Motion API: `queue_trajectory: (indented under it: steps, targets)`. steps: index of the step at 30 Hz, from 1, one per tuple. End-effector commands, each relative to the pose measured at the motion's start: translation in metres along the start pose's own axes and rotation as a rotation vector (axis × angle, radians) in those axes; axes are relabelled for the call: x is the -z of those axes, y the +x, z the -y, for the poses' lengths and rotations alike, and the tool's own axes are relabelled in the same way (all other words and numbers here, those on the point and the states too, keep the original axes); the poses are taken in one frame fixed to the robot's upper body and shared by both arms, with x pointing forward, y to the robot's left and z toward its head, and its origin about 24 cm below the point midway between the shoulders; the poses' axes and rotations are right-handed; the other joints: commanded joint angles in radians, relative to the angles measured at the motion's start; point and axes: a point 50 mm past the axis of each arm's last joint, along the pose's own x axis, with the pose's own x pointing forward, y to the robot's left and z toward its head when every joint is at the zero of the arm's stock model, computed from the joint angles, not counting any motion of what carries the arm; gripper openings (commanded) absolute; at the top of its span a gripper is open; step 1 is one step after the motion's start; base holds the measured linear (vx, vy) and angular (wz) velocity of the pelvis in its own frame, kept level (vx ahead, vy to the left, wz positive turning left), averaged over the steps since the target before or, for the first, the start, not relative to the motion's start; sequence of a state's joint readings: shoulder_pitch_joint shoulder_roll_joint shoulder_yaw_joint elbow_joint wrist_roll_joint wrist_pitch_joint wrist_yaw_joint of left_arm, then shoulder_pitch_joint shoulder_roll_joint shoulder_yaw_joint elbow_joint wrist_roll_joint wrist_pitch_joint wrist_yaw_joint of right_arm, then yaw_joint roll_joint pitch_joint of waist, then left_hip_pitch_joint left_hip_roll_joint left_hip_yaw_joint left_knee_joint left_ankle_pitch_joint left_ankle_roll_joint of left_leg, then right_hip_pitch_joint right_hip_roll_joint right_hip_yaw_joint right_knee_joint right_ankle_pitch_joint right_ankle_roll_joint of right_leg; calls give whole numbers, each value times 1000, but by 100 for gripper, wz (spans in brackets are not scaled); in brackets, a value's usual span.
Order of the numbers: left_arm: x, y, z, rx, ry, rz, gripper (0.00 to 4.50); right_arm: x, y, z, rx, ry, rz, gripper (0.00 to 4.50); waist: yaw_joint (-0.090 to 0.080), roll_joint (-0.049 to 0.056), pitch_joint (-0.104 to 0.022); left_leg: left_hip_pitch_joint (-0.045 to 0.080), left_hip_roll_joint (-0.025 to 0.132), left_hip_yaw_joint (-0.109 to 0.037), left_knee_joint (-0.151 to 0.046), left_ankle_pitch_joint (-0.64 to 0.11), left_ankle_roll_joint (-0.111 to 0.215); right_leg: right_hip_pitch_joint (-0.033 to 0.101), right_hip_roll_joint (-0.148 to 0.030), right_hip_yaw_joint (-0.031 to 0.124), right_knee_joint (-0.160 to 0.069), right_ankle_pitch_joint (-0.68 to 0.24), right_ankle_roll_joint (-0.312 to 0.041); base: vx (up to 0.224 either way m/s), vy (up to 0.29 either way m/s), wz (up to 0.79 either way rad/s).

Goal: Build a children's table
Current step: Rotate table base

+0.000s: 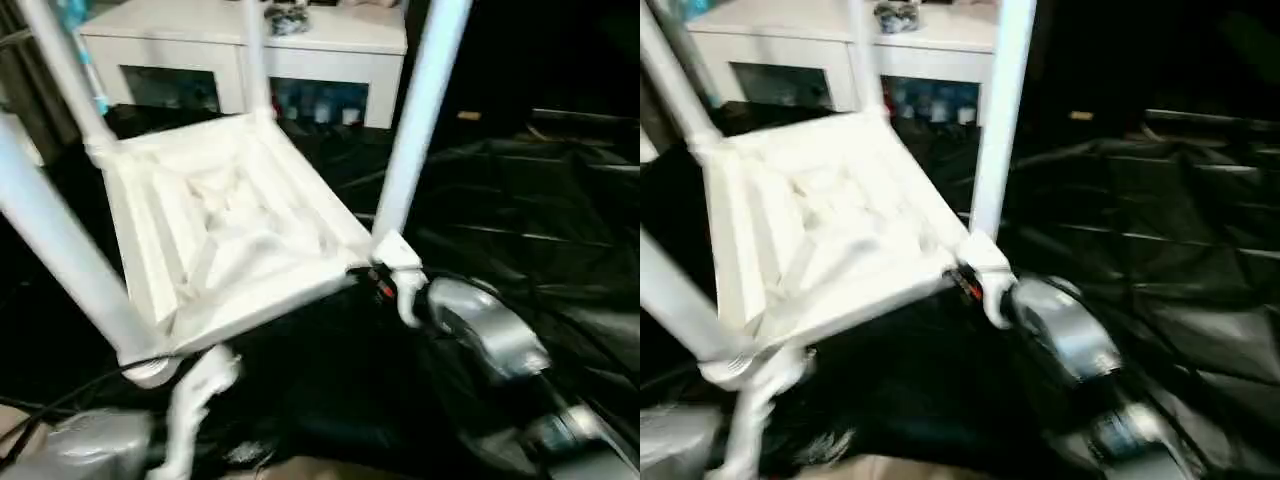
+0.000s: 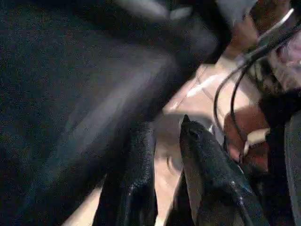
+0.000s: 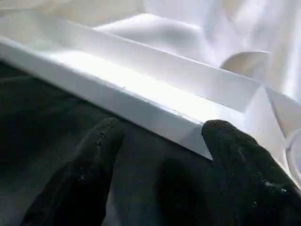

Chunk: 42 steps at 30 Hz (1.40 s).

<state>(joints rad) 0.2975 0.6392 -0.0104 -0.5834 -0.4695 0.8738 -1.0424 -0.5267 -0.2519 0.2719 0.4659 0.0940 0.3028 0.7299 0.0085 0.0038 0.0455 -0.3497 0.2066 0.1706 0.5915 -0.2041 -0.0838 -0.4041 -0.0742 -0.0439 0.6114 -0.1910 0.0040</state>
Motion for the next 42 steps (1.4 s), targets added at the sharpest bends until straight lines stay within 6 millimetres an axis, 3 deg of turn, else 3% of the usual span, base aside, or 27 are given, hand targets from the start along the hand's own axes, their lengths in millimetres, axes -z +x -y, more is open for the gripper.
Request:
queue_trajectory:
  steps: [1, 4, 6, 8, 10, 13, 14, 16, 18, 19, 21, 22, 23, 24, 25, 27, 28, 31, 34, 36, 37, 38, 42]
  targets:
    - [-3, -16, 0, -19, 28, 6, 111, 2, 0, 13, 93, -13, -16, 318, 0, 10, -38, 6, 11, -1, -77, -342, -21, 20, -35, 33, -89, -393, -172, 0, 0, 0]
    - [0, -28, -1, -39, 24, -1, 111, 1, 0, 18, 129, -15, -11, 318, 3, 10, -39, 7, 13, 2, -78, -332, -18, 23, -31, 35, -80, -313, -191, 0, 0, 0]
    - [4, -40, -4, -66, 13, -8, 111, 4, -1, 22, 156, -33, -29, 318, 2, 6, -41, -1, 12, 1, -79, -313, -14, 31, -33, 34, -75, -285, -197, 0, 0, 0]
    - [3, -63, -11, -137, -36, 3, 111, 8, -5, 26, 176, -16, -26, 318, 3, 5, -43, 1, 9, 4, -77, -295, -7, 30, -31, 36, -72, -254, -207, 0, 0, 0]
    - [2, -70, -13, -161, -40, 12, 111, 9, -6, 27, 178, -16, -22, 318, 4, 6, -45, 4, 9, 5, -75, -279, -3, 30, -29, 35, -68, -217, -215, 0, 0, 0]
    - [-16, -99, -20, -256, -1, 112, 128, 16, -18, 29, 172, 7, 1, 318, 11, 5, -44, 4, 8, 7, -74, -261, 5, 34, -29, 37, -67, -189, -225, 0, 0, 0]
    - [-25, -108, -22, -278, 25, 165, 139, 19, -24, 30, 178, 21, 9, 318, 12, -9, -44, 3, 8, 9, -74, -253, 10, 36, -27, 36, -67, -172, -231, 0, 0, 0]
    - [-36, -118, -24, -286, 56, 230, 148, 24, -31, 32, 198, 34, 13, 318, 24, -3, -44, 7, 7, 8, -75, -252, 9, 35, -29, 36, -66, -184, -228, 0, 0, 0]
    - [-52, -123, -31, -284, 99, 318, 175, 32, -39, 33, 217, 45, 2, 318, 29, -5, -43, 10, 7, 9, -76, -267, 5, 34, -29, 37, -68, -206, -222, 0, 0, 0]
    - [-53, -123, -32, -282, 102, 324, 180, 33, -40, 33, 218, 46, 0, 318, 30, 1, -43, 11, 7, 8, -76, -270, 2, 33, -30, 37, -66, -206, -223, 0, 0, 0]
    - [-56, -121, -34, -273, 108, 326, 198, 36, -41, 32, 218, 45, -5, 318, 27, -7, -44, 2, 8, 5, -77, -257, 1, 41, -33, 37, -64, -208, -219, 0, 0, 0]
    - [-58, -112, -39, -253, 114, 316, 198, 38, -42, 30, 217, 47, -7, 318, 29, 2, -45, 8, 8, 7, -75, -261, -1, 37, -34, 38, -69, -218, -214, 0, 0, 0]
    - [-59, -110, -40, -248, 114, 314, 219, 39, -42, 29, 217, 48, -7, 318, 30, 0, -45, 11, 9, 8, -74, -260, -1, 35, -33, 39, -69, -213, -214, 0, 0, 0]
    - [-64, -100, -45, -232, 124, 328, 219, 39, -42, 27, 219, 56, -2, 318, 32, -7, -47, 8, 8, 8, -74, -246, 4, 38, -33, 39, -65, -199, -220, 0, 0, 0]
    - [-66, -96, -47, -222, 128, 336, 225, 40, -42, 27, 221, 60, 1, 318, 38, -5, -47, 14, 10, 10, -73, -245, 1, 33, -35, 40, -67, -205, -222, 0, 0, 0]
    - [-75, -77, -49, -159, 133, 373, 243, 41, -37, 25, 241, 61, 2, 318, 41, -5, -48, 7, 9, 8, -73, -230, -7, 40, -37, 39, -62, -196, -227, 0, 0, 0]
    - [-75, -76, -50, -155, 134, 375, 253, 41, -36, 25, 242, 61, 2, 318, 43, -4, -47, 10, 10, 9, -74, -233, -10, 37, -36, 39, -65, -202, -224, 0, 0, 0]
    - [-84, -45, -57, -113, 154, 384, 269, 41, -26, 20, 251, 58, 8, 318, 51, -4, -50, 13, 10, 9, -72, -243, -24, 36, -37, 39, -64, -201, -221, 0, 0, 0]
    - [-86, -28, -61, -109, 157, 369, 299, 36, -19, 18, 252, 60, 20, 318, 48, -6, -51, 5, 9, 5, -73, -242, -30, 44, -38, 38, -62, -204, -206, 0, 0, 0]
    - [-86, -26, -60, -93, 150, 371, 309, 34, -18, 17, 252, 57, 24, 318, 46, -2, -52, 4, 8, 4, -72, -240, -31, 44, -38, 39, -62, -202, -202, 0, 0, 0]
    - [-84, -26, -58, -72, 142, 367, 309, 33, -18, 16, 251, 50, 27, 318, 45, -4, -52, 3, 7, 5, -71, -232, -31, 46, -37, 38, -61, -196, -201, 0, 0, 0]
    - [-82, -30, -56, -59, 131, 356, 318, 32, -19, 16, 251, 46, 30, 318, 44, 1, -55, 2, 6, 4, -70, -220, -31, 47, -35, 37, -57, -164, -210, 0, 0, 0]
    - [-77, -40, -54, -71, 115, 324, 362, 33, -21, 16, 253, 37, 32, 318, 38, 2, -54, 2, 6, 5, -69, -208, -17, 46, -32, 36, -56, -135, -226, 0, 0, 0]
